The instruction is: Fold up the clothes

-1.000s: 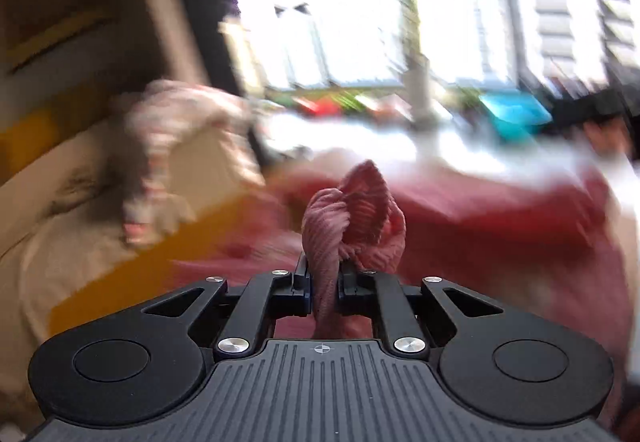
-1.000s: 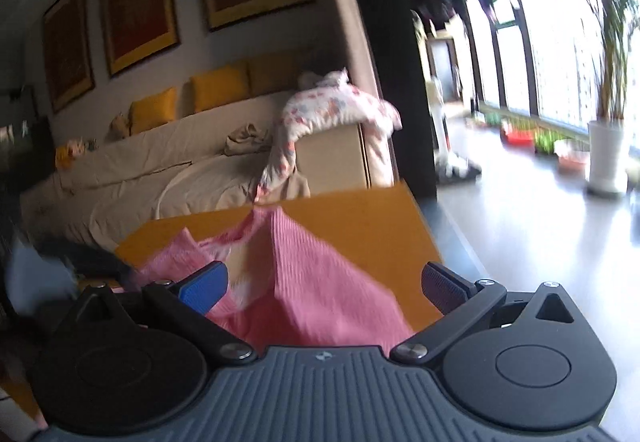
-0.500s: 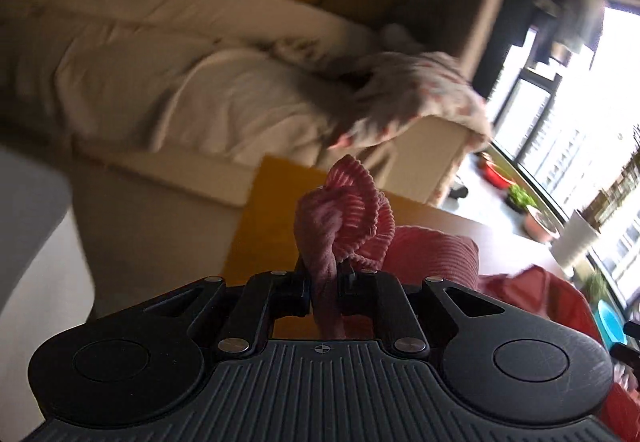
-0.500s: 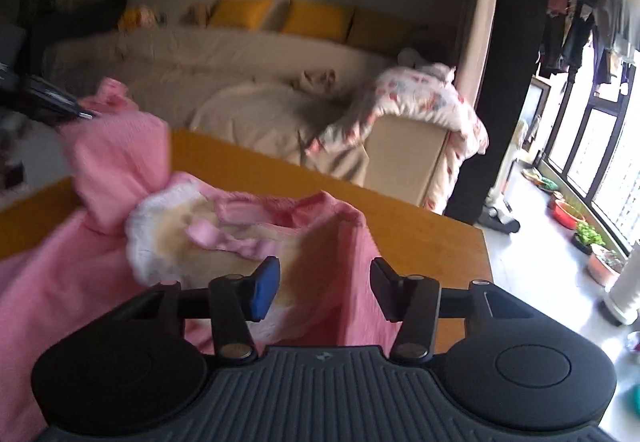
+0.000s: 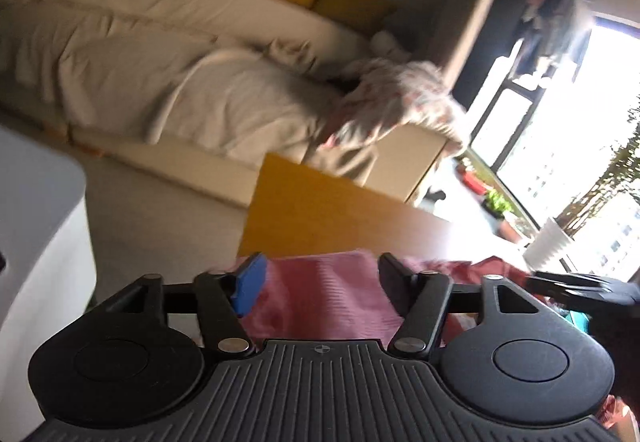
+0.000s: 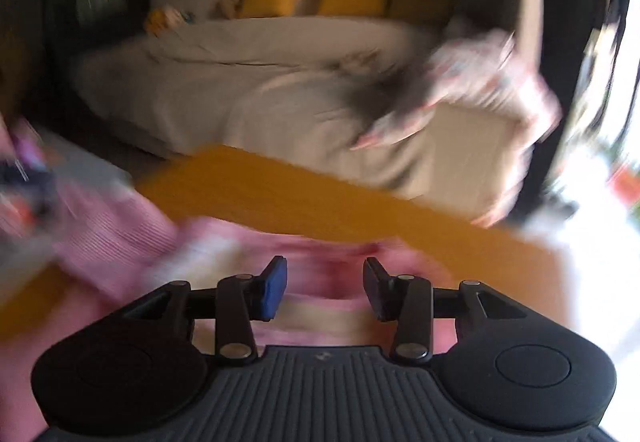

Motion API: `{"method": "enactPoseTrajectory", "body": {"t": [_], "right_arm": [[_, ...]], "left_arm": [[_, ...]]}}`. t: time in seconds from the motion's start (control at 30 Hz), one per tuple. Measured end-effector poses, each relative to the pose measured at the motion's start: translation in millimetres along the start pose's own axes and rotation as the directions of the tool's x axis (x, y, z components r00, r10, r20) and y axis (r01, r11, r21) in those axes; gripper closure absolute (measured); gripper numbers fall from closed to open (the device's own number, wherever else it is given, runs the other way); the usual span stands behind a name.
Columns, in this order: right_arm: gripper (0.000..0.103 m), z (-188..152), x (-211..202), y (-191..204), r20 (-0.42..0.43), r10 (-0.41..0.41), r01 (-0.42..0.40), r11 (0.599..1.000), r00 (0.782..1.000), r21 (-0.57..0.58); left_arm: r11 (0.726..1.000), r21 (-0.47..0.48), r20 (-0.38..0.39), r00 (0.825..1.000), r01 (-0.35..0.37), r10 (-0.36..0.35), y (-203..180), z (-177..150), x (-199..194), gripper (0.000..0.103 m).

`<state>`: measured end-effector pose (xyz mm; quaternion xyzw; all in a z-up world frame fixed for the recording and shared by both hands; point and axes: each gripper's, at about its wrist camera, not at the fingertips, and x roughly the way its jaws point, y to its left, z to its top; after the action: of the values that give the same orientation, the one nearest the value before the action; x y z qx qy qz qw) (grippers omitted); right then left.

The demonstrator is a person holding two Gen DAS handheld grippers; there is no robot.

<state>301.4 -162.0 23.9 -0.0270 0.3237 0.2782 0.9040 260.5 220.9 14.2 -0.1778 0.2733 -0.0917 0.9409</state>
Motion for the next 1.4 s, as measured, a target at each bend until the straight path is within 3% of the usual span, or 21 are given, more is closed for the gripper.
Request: {"method": "enactPoseTrajectory", "body": {"t": [0.07, 0.17, 0.23, 0.3, 0.4, 0.53, 0.63, 0.77, 0.87, 0.97, 1.03, 1.13, 1.23, 1.33, 1.4], "right_arm": [[0.061, 8, 20, -1, -0.023, 0.074, -0.072, 0.992, 0.997, 0.099], [0.059, 19, 70, -8, -0.060, 0.139, -0.120, 0.961, 0.988, 0.249], [0.057, 21, 104, -13, -0.109, 0.184, -0.139, 0.934, 0.977, 0.330], [0.049, 18, 132, -19, -0.168, 0.257, -0.168, 0.893, 0.952, 0.417], [0.047, 23, 143, -27, -0.110, 0.329, -0.230, 0.827, 0.938, 0.512], [0.047, 35, 138, -60, 0.111, 0.255, -0.266, 0.722, 0.961, 0.639], [0.047, 37, 144, -75, 0.123, 0.138, -0.185, 0.726, 0.983, 0.663], [0.044, 44, 145, -80, -0.004, 0.011, -0.008, 0.876, 1.000, 0.483], [0.040, 42, 104, -81, 0.038, 0.015, -0.029, 0.920, 0.999, 0.391], [0.040, 34, 45, -75, 0.070, -0.133, 0.120, 0.979, 0.989, 0.165], [0.040, 21, 23, -63, 0.062, -0.238, 0.239, 0.971, 0.969, -0.015], [0.040, -4, 11, -60, -0.036, -0.309, 0.301, 0.943, 0.951, -0.141], [0.044, -22, 10, -69, -0.123, -0.298, 0.289, 0.953, 0.947, -0.089], [0.085, -32, 13, -71, -0.147, -0.315, 0.300, 0.947, 0.938, -0.115], [0.093, -34, 11, -65, -0.101, -0.381, 0.351, 0.908, 0.919, -0.227]], "left_arm": [[0.995, 0.024, -0.039, 0.995, 0.096, -0.095, -16, -3, 5, 0.026], [0.967, 0.042, -0.156, 0.958, 0.252, -0.243, -39, -14, 31, 0.024], [0.952, 0.050, -0.206, 0.936, 0.303, -0.287, -46, -22, 50, 0.021], [0.948, 0.034, -0.234, 0.925, 0.317, -0.301, -42, -26, 69, 0.018], [0.956, -0.042, -0.260, 0.921, 0.290, -0.291, -22, -31, 91, 0.016], [0.966, -0.083, -0.272, 0.927, 0.244, -0.258, -1, -40, 100, 0.020], [0.967, -0.092, -0.266, 0.930, 0.236, -0.252, 5, -38, 98, 0.020], [0.981, -0.084, -0.251, 0.949, 0.177, -0.193, 12, -34, 92, 0.020], [0.984, -0.087, -0.212, 0.962, 0.156, -0.171, 13, -22, 82, 0.019], [0.975, -0.058, -0.158, 0.962, 0.214, -0.221, 0, -9, 70, 0.018], [0.964, -0.010, -0.146, 0.954, 0.265, -0.264, -16, -5, 69, 0.017], [0.943, 0.059, -0.187, 0.932, 0.327, -0.311, -49, -9, 84, 0.017], [0.936, 0.075, -0.229, 0.920, 0.343, -0.319, -67, -17, 110, 0.017], [0.948, 0.002, -0.254, 0.917, 0.318, -0.307, -54, -21, 134, 0.017], [0.959, -0.057, -0.265, 0.922, 0.278, -0.283, -37, -24, 144, 0.017]]}}
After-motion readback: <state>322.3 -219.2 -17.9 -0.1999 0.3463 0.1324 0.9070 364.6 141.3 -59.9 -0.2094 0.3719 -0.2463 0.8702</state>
